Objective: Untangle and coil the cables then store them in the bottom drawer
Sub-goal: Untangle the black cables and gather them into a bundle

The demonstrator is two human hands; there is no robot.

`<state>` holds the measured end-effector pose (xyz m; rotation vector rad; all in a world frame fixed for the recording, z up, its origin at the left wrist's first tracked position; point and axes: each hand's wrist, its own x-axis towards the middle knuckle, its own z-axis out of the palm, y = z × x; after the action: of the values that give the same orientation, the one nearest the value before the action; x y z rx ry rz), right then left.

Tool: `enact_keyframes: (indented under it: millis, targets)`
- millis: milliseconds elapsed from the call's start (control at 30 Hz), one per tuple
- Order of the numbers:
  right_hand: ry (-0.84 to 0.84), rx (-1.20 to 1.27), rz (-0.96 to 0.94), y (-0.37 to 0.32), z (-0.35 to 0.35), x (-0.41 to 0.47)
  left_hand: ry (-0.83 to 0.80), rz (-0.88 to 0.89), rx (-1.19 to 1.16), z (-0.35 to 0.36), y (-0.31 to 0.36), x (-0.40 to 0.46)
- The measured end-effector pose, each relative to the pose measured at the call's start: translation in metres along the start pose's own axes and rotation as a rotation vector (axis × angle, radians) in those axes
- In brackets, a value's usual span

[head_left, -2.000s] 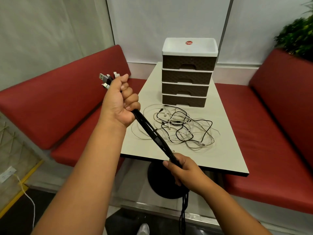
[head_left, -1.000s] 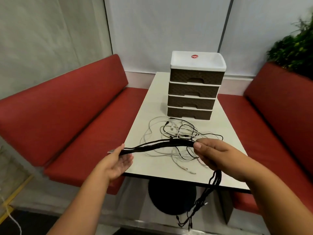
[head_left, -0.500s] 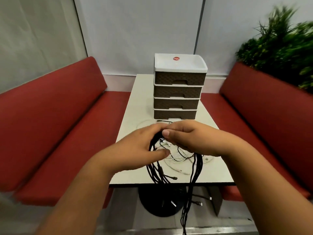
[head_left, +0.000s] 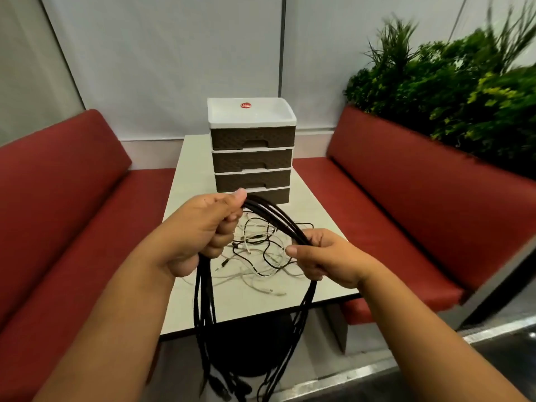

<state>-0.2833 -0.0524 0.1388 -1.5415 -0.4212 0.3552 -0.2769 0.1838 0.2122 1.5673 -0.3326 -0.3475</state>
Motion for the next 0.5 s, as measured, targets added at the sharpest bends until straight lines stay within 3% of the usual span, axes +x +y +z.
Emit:
enact_keyframes:
  millis: [233, 500]
  targets:
    - [0.296, -0.079, 0.169, 0.073, -0.028, -0.032, 0.126, -0.028, -0.157, -0.009, 0.010, 0.001]
    - [0.306, -0.423, 0.416, 0.133, -0.069, -0.053, 0.148, -0.011, -0.151, 0.021, 0.010, 0.008]
